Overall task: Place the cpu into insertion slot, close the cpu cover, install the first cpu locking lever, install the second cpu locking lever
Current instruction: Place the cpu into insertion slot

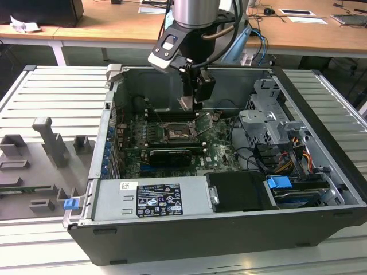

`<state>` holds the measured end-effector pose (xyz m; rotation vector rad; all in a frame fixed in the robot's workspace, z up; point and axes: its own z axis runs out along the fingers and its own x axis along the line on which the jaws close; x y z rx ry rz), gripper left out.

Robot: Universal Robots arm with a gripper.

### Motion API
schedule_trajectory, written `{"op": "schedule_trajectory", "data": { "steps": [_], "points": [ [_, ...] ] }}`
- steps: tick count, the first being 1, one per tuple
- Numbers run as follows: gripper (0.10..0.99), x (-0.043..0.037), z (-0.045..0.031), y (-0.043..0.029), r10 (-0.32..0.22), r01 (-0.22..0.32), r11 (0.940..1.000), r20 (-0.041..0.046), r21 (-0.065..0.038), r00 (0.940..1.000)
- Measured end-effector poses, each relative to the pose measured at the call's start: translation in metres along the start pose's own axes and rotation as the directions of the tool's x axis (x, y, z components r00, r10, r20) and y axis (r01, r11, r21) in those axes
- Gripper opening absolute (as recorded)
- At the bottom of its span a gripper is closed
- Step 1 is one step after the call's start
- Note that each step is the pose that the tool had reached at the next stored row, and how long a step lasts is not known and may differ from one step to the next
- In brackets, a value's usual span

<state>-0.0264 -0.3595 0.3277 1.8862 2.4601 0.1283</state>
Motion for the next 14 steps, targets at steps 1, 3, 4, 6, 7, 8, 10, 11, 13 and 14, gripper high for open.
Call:
{"op": "schedule_trajectory", "data": {
  "steps": [1,3,4,6,7,8,10,11,13,14],
  "points": [
    [0.525,0.0,0.0006,0.0,0.001,-0.001,1.0,0.0001,0.0,1.0],
    [0.525,0.0,0.0021,-0.0002,0.003,-0.003,1.0,0.0002,0.0,1.0],
    [0.525,-0.0001,0.0027,-0.0003,0.003,-0.003,1.0,0.0003,0.0,1.0],
    [0.525,-0.0001,0.004,-0.0004,0.005,-0.005,1.0,0.0005,0.0,1.0],
    [0.525,-0.0001,0.0045,-0.0004,0.005,-0.005,1.0,0.0005,0.0,1.0],
    [0.525,-0.0001,0.0053,-0.0005,0.006,-0.006,1.0,0.0007,0.0,1.0],
    [0.525,-0.0001,0.0069,-0.0006,0.009,-0.009,1.0,0.0008,0.0,1.0],
    [0.525,-0.0001,0.0075,-0.0007,0.01,-0.01,1.0,0.0009,0.0,1.0],
    [0.525,-0.0002,0.0085,-0.0008,0.011,-0.011,0.9999,0.001,0.0,0.9999],
    [0.525,-0.0002,0.0089,-0.0008,0.012,-0.012,0.9999,0.0011,0.0,0.9999]
  ]
}}
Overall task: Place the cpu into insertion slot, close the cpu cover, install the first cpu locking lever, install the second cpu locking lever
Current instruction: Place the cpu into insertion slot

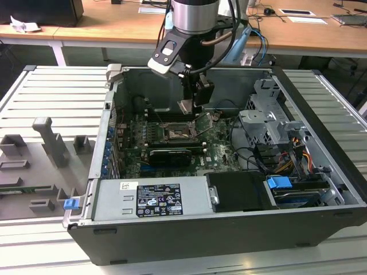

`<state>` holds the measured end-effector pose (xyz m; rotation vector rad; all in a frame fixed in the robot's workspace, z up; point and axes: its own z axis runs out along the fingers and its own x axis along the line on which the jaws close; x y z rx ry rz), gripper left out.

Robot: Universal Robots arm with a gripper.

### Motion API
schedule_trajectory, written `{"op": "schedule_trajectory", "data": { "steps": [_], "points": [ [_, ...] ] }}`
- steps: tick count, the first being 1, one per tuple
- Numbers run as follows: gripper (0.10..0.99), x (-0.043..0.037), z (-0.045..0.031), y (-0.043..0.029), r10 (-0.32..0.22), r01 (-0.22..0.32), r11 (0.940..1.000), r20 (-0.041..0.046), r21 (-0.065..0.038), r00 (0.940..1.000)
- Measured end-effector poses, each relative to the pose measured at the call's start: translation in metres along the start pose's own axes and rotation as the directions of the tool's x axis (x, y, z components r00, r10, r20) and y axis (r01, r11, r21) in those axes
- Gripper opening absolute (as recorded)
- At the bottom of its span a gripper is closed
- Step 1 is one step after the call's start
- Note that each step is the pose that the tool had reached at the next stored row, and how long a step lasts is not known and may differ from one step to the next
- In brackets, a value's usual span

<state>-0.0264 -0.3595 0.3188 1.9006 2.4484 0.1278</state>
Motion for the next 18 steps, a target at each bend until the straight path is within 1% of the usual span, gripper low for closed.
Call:
{"op": "schedule_trajectory", "data": {
  "steps": [8,13,18],
  "points": [
    [0.525,-0.0001,0.0047,-0.0004,0.009,-0.009,1.0,0.0008,0.0,1.0],
    [0.525,0.0,0.0061,-0.0006,0.042,-0.042,0.9991,0.0037,-0.001,0.9991],
    [0.525,0.0,0.0078,-0.0007,0.087,-0.087,0.9962,0.0078,-0.002,0.9962]
  ]
}}
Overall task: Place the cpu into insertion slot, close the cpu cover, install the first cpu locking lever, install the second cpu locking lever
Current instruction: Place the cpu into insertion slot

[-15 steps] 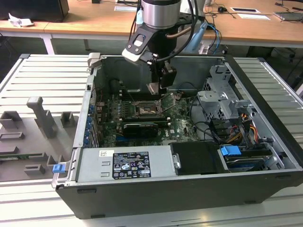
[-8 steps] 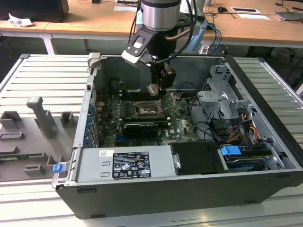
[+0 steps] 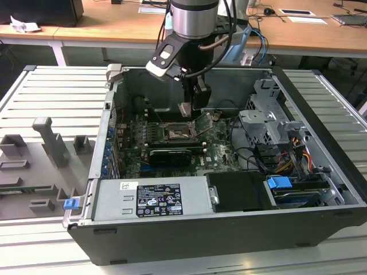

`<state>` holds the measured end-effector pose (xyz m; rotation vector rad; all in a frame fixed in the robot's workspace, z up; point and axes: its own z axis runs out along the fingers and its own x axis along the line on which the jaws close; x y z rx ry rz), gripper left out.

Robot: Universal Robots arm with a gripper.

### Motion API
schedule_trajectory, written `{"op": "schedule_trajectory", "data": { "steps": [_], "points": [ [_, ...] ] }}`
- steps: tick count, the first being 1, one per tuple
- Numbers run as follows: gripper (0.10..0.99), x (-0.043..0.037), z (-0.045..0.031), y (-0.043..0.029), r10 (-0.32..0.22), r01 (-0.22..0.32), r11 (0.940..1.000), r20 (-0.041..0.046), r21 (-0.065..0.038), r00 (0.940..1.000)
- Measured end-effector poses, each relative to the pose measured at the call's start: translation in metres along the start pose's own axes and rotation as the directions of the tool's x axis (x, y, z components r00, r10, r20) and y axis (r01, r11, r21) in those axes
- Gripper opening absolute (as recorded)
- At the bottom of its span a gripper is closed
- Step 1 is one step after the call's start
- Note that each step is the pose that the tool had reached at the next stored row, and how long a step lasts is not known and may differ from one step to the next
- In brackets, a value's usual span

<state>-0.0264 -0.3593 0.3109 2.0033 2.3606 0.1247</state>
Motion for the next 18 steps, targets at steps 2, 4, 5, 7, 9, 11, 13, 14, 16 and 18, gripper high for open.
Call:
{"op": "schedule_trajectory", "data": {
  "steps": [2,4,5,7,9,11,13,14,16,18],
  "points": [
    [0.525,0.0,0.0004,0.0,0.015,-0.015,0.9999,0.0013,0.0,0.9999],
    [0.525,0.0001,0.0008,-0.0001,0.031,-0.031,0.9995,0.0027,-0.001,0.9995],
    [0.525,0.0001,0.0012,-0.0001,0.046,-0.046,0.9989,0.004,-0.001,0.9989],
    [0.525,0.0001,0.0031,-0.0003,0.066,-0.066,0.9978,0.0058,-0.002,0.9978],
    [0.525,0.0001,0.0044,-0.0004,0.067,-0.067,0.9977,0.0059,-0.002,0.9977],
    [0.525,0.0001,0.0054,-0.0004,0.069,-0.069,0.9976,0.0061,-0.002,0.9976],
    [0.525,0.0,0.0061,-0.0005,0.071,-0.071,0.9975,0.0063,-0.002,0.9974],
    [0.525,0.0,0.0065,-0.0005,0.072,-0.072,0.9974,0.0064,-0.002,0.9974],
    [0.525,0.0,0.0073,-0.0006,0.076,-0.076,0.9971,0.0066,-0.002,0.9971],
    [0.525,0.0,0.0079,-0.0007,0.078,-0.078,0.997,0.0068,-0.002,0.997]
  ]
}}
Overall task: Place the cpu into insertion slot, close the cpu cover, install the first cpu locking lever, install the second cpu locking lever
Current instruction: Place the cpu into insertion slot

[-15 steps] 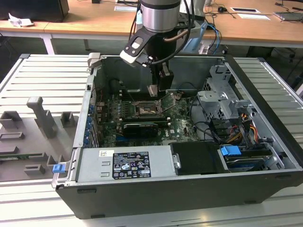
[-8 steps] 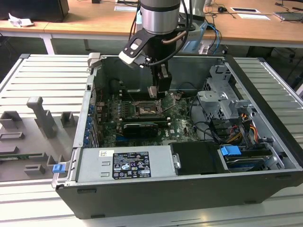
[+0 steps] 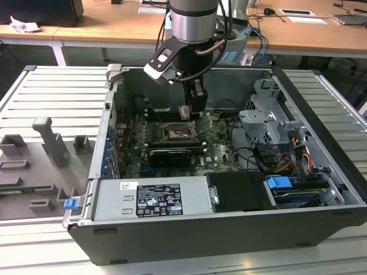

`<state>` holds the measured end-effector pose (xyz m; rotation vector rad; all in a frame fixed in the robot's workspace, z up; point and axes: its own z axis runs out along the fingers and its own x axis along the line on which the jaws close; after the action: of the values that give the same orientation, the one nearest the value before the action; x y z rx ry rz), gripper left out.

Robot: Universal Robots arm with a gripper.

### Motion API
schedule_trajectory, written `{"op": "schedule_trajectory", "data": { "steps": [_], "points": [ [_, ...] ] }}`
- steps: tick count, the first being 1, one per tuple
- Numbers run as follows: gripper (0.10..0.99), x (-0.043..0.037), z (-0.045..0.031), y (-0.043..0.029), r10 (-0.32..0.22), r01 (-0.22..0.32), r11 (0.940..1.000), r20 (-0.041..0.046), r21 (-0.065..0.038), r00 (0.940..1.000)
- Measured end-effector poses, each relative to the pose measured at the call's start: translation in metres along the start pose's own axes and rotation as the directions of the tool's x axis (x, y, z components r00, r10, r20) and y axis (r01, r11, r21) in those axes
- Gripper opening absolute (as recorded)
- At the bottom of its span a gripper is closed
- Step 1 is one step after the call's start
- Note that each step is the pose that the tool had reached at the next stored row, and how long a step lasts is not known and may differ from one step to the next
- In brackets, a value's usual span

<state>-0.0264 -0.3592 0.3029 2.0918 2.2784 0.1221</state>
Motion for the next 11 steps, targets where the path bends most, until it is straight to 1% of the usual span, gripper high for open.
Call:
{"op": "schedule_trajectory", "data": {
  "steps": [11],
  "points": [
    [0.525,-0.0001,0.0051,-0.0005,0.014,-0.014,0.9999,0.0012,0.0,0.9999]
  ]
}}
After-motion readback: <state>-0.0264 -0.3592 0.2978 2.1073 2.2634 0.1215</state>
